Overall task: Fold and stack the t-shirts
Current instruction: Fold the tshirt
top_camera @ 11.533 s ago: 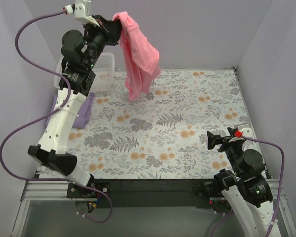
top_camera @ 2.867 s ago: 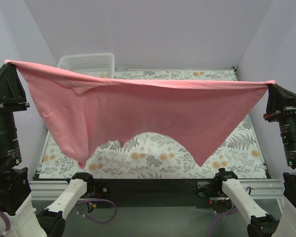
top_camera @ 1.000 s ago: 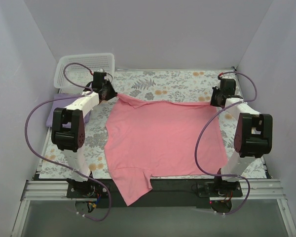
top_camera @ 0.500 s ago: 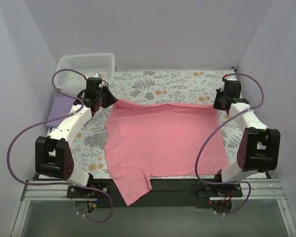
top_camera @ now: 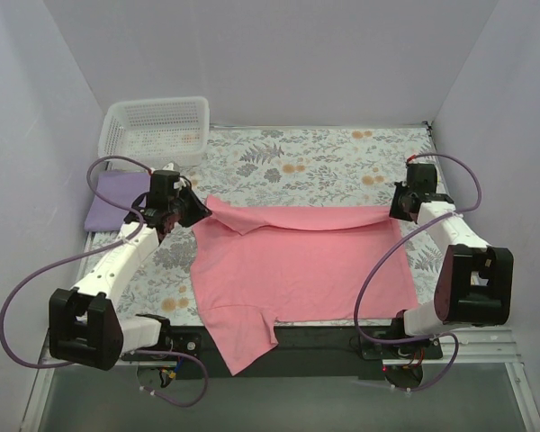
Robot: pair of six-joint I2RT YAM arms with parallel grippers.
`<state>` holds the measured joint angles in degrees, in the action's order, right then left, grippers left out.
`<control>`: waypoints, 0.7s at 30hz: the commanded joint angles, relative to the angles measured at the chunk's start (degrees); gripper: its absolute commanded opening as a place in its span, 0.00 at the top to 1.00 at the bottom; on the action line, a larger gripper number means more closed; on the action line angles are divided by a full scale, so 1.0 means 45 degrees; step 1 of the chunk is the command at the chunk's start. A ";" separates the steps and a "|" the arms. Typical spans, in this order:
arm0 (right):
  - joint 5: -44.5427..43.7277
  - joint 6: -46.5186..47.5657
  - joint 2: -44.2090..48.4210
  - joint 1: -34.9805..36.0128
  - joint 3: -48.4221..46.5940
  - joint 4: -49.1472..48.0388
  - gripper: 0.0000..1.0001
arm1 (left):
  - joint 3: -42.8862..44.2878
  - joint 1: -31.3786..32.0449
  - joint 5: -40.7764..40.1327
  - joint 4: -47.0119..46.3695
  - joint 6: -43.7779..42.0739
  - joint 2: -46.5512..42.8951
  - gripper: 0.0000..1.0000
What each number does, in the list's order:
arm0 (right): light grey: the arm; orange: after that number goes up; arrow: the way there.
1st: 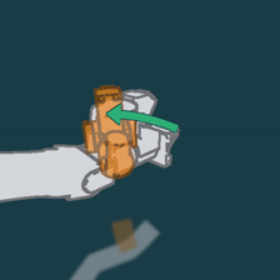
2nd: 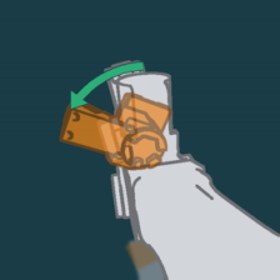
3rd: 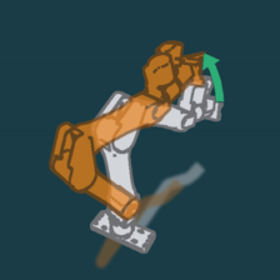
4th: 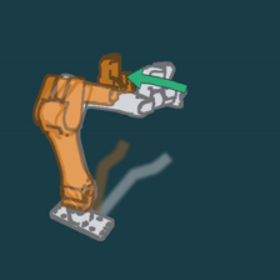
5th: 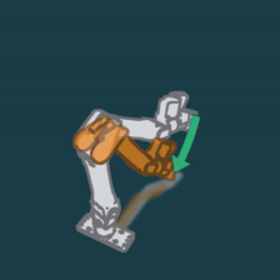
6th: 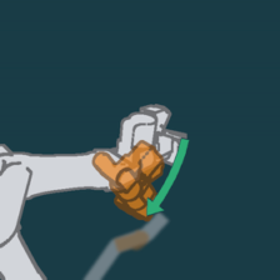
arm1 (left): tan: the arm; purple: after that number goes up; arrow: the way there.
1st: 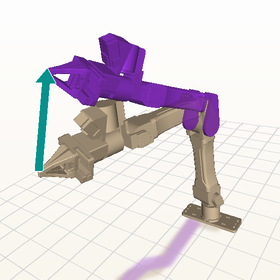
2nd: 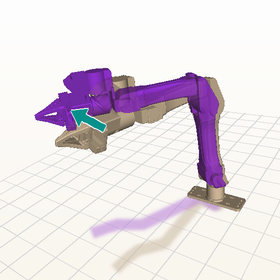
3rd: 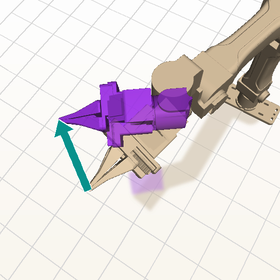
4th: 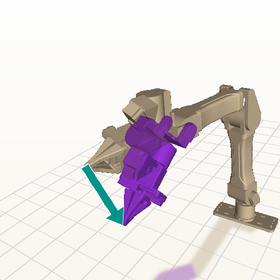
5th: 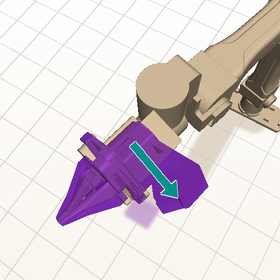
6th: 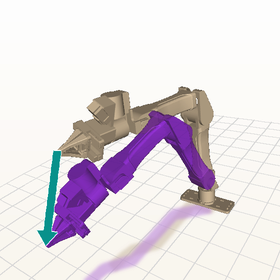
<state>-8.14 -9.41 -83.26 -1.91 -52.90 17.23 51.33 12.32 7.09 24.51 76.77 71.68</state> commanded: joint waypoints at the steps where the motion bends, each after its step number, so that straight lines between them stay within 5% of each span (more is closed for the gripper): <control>1: -0.0455 -0.0350 0.0144 -0.0102 0.0330 0.0057 0.99 | -0.0683 0.0095 0.0514 0.0275 0.0166 -0.0791 1.00; 10: -0.0419 -0.0565 -0.0969 -0.0122 0.0604 -0.0197 0.97 | -0.2207 0.0095 0.0612 -0.0349 0.0342 -0.1007 1.00; 12: -0.0223 -0.0507 -0.0970 -0.0103 0.0585 -0.0158 0.89 | -0.2208 0.0095 0.0456 -0.0524 0.0225 -0.0852 1.00; 16: -0.0124 -0.0526 -0.0444 -0.0044 0.0429 0.0095 0.50 | -0.1740 0.0095 0.0046 -0.0642 -0.0185 -0.0287 1.00; 21: -0.0242 -0.0389 0.0745 0.1145 0.0097 0.0350 0.47 | -0.0337 0.0095 -0.0579 -0.0779 -0.0848 0.0982 1.00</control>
<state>-9.28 -11.62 -84.53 -0.32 -50.46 18.55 44.82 12.56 7.16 23.03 75.64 73.76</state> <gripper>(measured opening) 0.527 0.015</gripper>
